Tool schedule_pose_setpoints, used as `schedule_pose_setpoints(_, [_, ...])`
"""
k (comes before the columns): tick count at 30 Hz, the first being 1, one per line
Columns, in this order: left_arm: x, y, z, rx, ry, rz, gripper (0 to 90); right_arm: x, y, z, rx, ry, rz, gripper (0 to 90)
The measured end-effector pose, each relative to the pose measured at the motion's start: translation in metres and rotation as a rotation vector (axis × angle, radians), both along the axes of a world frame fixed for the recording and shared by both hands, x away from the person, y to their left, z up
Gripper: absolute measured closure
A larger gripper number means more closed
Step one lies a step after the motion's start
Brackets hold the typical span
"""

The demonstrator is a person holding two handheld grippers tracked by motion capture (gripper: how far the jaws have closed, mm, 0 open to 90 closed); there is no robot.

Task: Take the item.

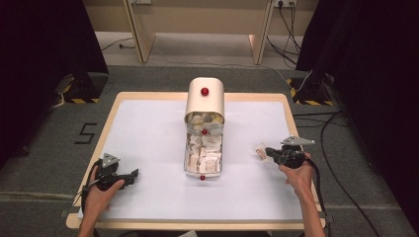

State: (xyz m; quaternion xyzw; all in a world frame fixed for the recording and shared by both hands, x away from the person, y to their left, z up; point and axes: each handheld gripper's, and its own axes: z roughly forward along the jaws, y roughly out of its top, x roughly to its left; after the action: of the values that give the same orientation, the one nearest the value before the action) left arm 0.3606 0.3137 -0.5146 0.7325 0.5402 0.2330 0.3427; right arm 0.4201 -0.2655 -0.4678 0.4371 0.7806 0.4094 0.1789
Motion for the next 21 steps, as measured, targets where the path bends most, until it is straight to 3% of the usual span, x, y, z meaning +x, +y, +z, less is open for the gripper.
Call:
schedule_pose_setpoints(12, [0.000, 0.000, 0.000, 0.001, -0.001, -0.001, 11.4, 0.000, -0.002, 0.001, -0.017, 0.000, -0.041, 73.8])
schedule_pose_setpoints(21, [0.000, 0.000, 0.000, 0.000, 0.000, 0.000, 11.4, -0.003, 0.002, 0.013, -0.017, -0.036, -0.049, 62.5])
